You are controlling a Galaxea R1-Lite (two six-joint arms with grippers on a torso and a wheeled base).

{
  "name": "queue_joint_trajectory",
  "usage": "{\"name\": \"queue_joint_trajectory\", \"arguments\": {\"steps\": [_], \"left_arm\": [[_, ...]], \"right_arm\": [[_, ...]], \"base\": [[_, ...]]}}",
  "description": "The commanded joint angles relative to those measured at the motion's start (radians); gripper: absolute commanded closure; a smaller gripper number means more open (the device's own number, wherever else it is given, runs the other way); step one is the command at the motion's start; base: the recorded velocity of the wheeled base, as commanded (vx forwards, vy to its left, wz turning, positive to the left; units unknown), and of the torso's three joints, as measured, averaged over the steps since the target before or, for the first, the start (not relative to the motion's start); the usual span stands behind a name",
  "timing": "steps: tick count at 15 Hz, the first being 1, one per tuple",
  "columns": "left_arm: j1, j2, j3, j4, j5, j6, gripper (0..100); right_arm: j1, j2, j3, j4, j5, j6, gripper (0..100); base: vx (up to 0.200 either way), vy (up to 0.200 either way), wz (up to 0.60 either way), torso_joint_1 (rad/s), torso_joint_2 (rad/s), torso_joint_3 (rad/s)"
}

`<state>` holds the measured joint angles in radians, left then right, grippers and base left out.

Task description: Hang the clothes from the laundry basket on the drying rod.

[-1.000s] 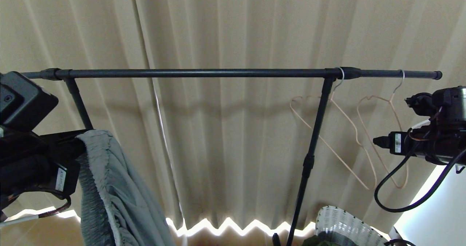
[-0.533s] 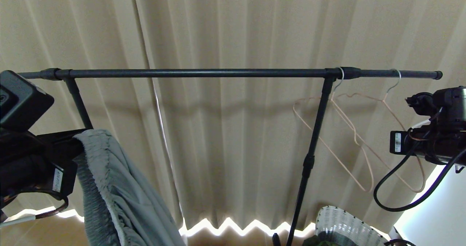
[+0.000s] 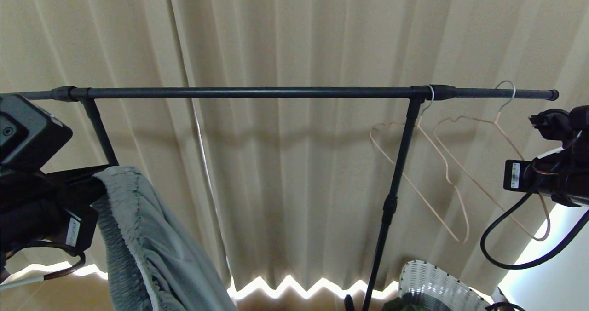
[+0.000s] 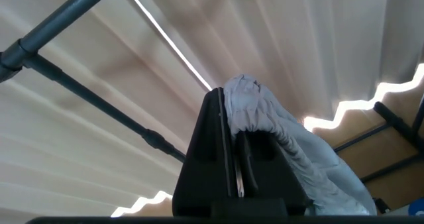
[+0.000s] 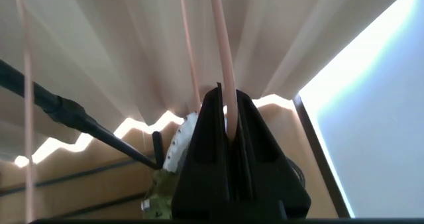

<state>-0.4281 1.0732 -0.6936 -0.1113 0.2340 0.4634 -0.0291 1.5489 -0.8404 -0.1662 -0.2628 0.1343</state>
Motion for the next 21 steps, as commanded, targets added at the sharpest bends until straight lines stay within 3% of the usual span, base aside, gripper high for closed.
{"name": "queue_joint_trajectory", "arguments": {"steps": [1,6,16,21], "left_arm": [[0.000,-0.006,0.002,-0.001,0.001,0.001,100],[0.000,-0.015,0.011,-0.001,0.001,0.004,100],[0.002,-0.015,0.017,-0.001,0.002,0.027,100],[0.000,-0.021,0.028,-0.005,0.002,0.031,100]], "right_arm": [[0.000,-0.053,0.004,-0.001,0.000,0.001,100],[0.008,-0.171,0.089,0.001,0.000,-0.005,100],[0.014,-0.355,0.222,0.002,0.004,-0.038,100],[0.015,-0.414,0.221,0.001,0.137,-0.036,100]], "base": [[0.000,0.000,0.00,0.000,0.00,0.000],[0.000,0.000,0.00,0.000,0.00,0.000],[-0.200,0.000,0.00,0.000,0.00,0.004],[-0.080,0.000,0.00,0.001,0.00,0.001]]}}
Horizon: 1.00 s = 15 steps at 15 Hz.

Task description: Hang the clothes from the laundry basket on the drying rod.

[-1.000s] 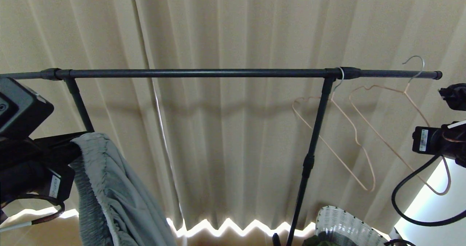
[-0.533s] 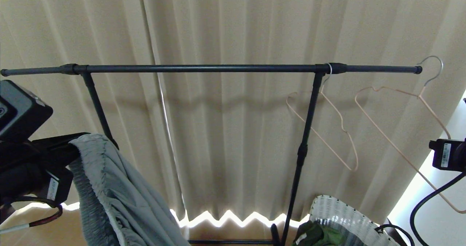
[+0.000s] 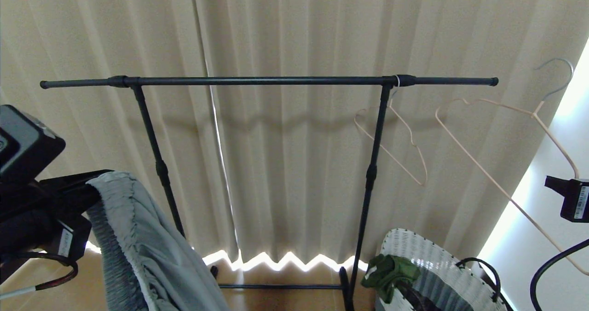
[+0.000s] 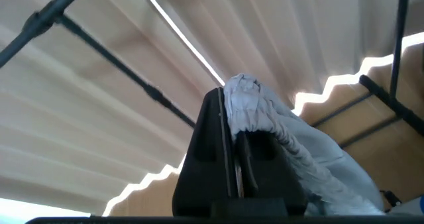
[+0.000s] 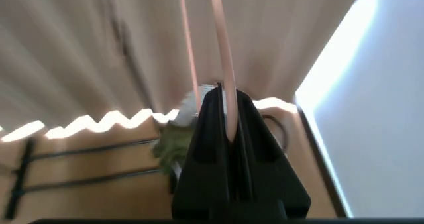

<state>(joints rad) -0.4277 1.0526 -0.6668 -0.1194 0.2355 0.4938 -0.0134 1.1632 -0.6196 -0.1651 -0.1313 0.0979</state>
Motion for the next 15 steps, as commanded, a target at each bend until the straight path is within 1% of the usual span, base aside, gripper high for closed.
{"name": "queue_joint_trajectory", "arguments": {"steps": [1,2,3,5,9,15], "left_arm": [[0.001,0.001,0.007,-0.006,0.001,0.000,100],[0.001,0.003,0.012,-0.008,0.001,0.008,100],[0.001,0.003,0.015,-0.008,0.002,0.037,100],[0.003,0.003,0.026,-0.023,0.002,0.061,100],[0.007,0.004,0.026,-0.036,0.004,0.060,100],[0.007,0.006,0.024,-0.036,0.004,0.057,100]], "right_arm": [[0.000,-0.059,0.001,0.001,0.061,-0.001,100],[0.000,-0.074,0.004,0.003,0.087,-0.001,100],[0.000,-0.082,0.004,0.006,0.099,-0.001,100],[0.018,-0.086,0.008,0.012,0.107,0.000,100],[0.070,-0.086,0.031,0.001,0.105,-0.001,100],[0.110,-0.082,0.031,0.003,0.104,-0.001,100]], "base": [[0.000,0.000,0.00,0.000,0.00,0.000],[0.000,0.000,0.00,0.000,0.00,0.000],[0.000,0.000,0.00,0.000,0.00,0.000],[0.000,0.200,0.00,0.005,0.00,0.000],[0.000,0.200,0.00,0.005,0.00,0.004],[0.000,0.200,0.00,0.002,0.00,0.005]]}}
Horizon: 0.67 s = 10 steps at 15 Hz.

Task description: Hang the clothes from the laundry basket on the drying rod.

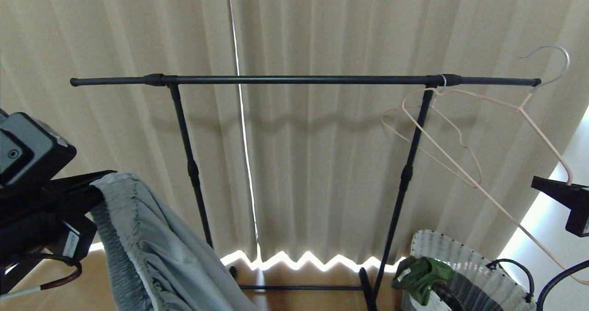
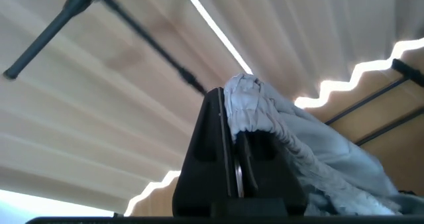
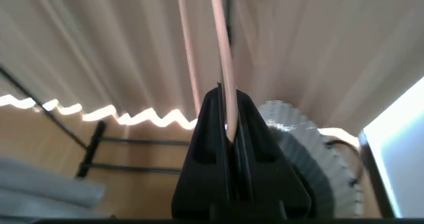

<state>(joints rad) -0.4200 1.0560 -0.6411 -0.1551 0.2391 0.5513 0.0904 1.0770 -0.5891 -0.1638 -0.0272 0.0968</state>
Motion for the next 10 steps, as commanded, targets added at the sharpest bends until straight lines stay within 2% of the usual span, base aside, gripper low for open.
{"name": "queue_joint_trajectory", "arguments": {"steps": [1,3,5,7,10], "left_arm": [[0.000,0.004,-0.002,0.000,0.000,0.001,100],[0.000,0.012,-0.003,0.000,0.000,-0.001,100],[0.000,0.021,-0.002,-0.007,0.000,-0.001,100],[-0.002,0.055,0.000,-0.054,-0.001,0.004,100],[-0.006,0.130,-0.022,-0.066,-0.001,0.002,100]], "right_arm": [[0.011,0.009,0.000,0.001,0.000,-0.002,100],[0.028,0.014,0.003,0.006,-0.002,-0.002,100],[0.046,0.020,0.014,0.001,-0.002,-0.002,100],[0.111,0.046,0.028,0.000,-0.003,-0.002,100],[0.193,0.087,0.017,-0.003,-0.003,0.000,100]], "base": [[0.000,0.200,0.00,0.007,0.00,0.007],[0.000,0.200,0.00,0.007,0.00,0.002],[0.000,0.000,0.00,0.000,0.00,0.000],[0.000,0.000,0.00,0.000,0.00,0.000],[0.000,0.000,0.00,0.000,0.00,0.000]]}}
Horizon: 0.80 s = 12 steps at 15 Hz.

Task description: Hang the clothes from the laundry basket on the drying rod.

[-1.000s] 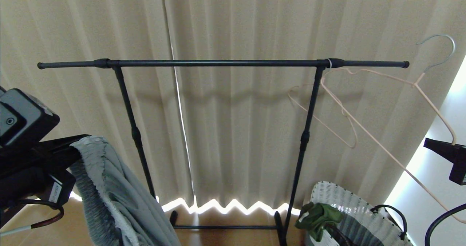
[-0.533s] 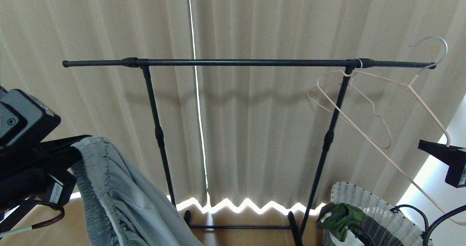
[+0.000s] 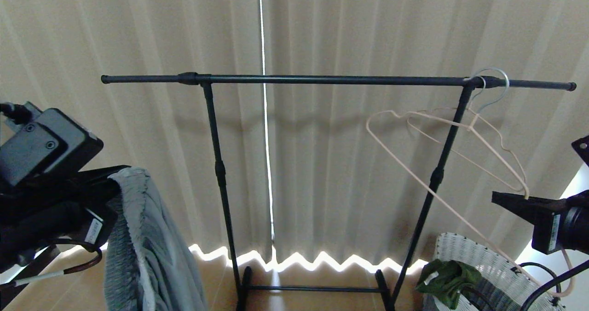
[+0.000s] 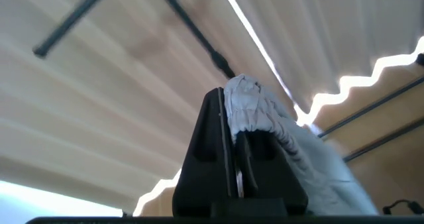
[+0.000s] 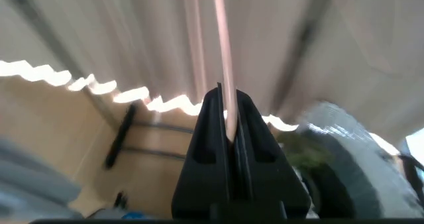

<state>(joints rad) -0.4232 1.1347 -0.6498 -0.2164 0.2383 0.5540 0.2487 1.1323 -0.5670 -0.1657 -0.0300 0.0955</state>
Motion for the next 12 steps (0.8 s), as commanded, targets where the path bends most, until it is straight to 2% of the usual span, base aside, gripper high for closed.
{"name": "queue_joint_trajectory", "arguments": {"steps": [1,5,7,9,10,12], "left_arm": [[-0.005,0.091,-0.044,-0.005,0.001,-0.002,100],[-0.017,0.234,-0.186,0.000,0.021,-0.040,100],[-0.043,0.307,-0.261,0.008,0.088,-0.097,100],[-0.069,0.435,-0.366,0.015,0.199,-0.190,100],[-0.074,0.458,-0.387,0.025,0.217,-0.209,100],[-0.074,0.553,-0.501,0.088,0.273,-0.293,100]], "right_arm": [[0.080,0.050,-0.011,-0.001,-0.001,0.001,100],[0.225,0.095,-0.033,-0.003,0.002,0.012,100],[0.291,0.103,-0.039,-0.003,0.002,0.033,100],[0.386,0.103,-0.037,-0.003,0.004,0.066,100],[0.399,0.101,-0.037,-0.003,0.004,0.067,100],[0.452,0.095,-0.030,-0.003,0.005,0.087,100]], "base": [[0.000,0.000,0.00,0.000,0.00,0.000],[0.000,0.000,0.00,0.000,0.00,0.000],[0.000,0.000,0.00,0.000,0.00,0.000],[0.000,0.000,0.00,0.000,0.00,0.000],[0.000,0.000,0.00,0.000,0.00,0.000],[0.000,0.000,0.00,0.000,0.00,0.000]]}}
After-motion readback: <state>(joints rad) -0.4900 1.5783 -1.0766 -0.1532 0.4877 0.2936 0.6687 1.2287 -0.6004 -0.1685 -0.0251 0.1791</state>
